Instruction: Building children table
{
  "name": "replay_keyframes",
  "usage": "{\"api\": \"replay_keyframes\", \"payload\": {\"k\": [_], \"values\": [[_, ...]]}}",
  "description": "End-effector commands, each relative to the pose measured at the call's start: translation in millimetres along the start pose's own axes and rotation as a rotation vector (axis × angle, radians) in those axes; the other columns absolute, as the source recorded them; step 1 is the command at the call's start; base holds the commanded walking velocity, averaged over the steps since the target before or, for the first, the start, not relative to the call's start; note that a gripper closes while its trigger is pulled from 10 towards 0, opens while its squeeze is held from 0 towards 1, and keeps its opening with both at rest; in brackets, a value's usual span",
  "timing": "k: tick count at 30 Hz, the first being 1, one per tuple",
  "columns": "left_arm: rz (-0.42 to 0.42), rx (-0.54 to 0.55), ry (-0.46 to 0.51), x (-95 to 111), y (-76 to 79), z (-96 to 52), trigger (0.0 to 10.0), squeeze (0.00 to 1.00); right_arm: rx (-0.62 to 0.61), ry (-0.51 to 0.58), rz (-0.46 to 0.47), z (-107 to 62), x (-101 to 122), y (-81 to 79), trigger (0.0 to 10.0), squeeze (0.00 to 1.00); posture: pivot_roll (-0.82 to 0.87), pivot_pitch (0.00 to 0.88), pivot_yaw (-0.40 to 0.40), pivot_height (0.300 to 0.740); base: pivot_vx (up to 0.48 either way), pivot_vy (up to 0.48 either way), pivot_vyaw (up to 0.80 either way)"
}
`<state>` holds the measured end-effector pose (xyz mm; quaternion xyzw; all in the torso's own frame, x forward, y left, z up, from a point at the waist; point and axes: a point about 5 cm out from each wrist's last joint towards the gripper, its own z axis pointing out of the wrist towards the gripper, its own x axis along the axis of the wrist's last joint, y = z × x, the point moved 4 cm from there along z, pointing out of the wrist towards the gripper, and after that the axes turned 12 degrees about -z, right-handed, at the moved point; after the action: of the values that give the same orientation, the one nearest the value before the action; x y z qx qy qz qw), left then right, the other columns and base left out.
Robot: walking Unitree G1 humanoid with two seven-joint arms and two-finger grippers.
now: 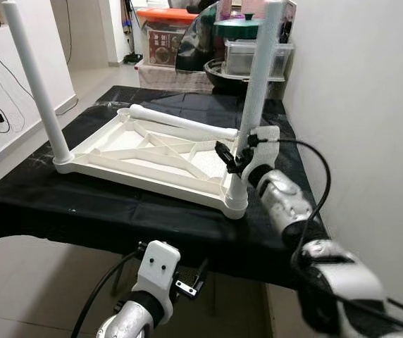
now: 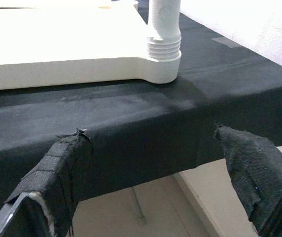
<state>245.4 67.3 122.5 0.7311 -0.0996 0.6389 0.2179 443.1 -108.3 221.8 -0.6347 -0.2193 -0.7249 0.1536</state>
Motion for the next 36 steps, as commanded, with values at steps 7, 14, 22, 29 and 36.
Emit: {"api": "replay_keyframes", "payload": {"k": [7, 14, 22, 29, 36], "values": [[0.013, 0.01, -0.015, -4.2, -0.8, -0.9, 10.0, 0.0, 0.397, -0.073, -0.009, 3.8, -7.6, -49.6, 10.0, 0.0, 0.24, 0.001, -0.08, 0.74, 0.0, 0.0, 0.0], [0.003, 0.01, -0.012, -4.0, 2.1, -3.7, 10.0, 0.0, 0.705, -0.104, -0.035, -7.0, -11.4, -79.7, 10.0, 0.0, 0.25, 0.008, -0.088, 0.74, 0.0, 0.0, 0.0], [-0.009, 0.0, -0.011, -3.8, 5.2, -6.5, 10.0, 0.0, 0.818, -0.044, -0.006, -7.1, 1.8, -93.1, 0.0, 0.0, 0.26, 0.008, -0.087, 0.74, 0.0, 0.0, 0.0], [-0.007, -0.004, -0.013, -5.3, 4.8, -6.1, 10.0, 0.0, 0.519, -0.061, -0.057, 7.5, -6.0, -73.6, 0.0, 0.0, 0.24, 0.0, -0.083, 0.74, 0.0, 0.0, 0.0], [-0.001, -0.006, -0.017, -6.9, 0.9, -3.5, 10.0, 0.0, -0.221, -0.193, -0.048, -0.3, -35.0, 1.1, 0.0, 0.0, 0.22, 0.0, -0.061, 0.74, 0.0, 0.0, 0.0]]}}
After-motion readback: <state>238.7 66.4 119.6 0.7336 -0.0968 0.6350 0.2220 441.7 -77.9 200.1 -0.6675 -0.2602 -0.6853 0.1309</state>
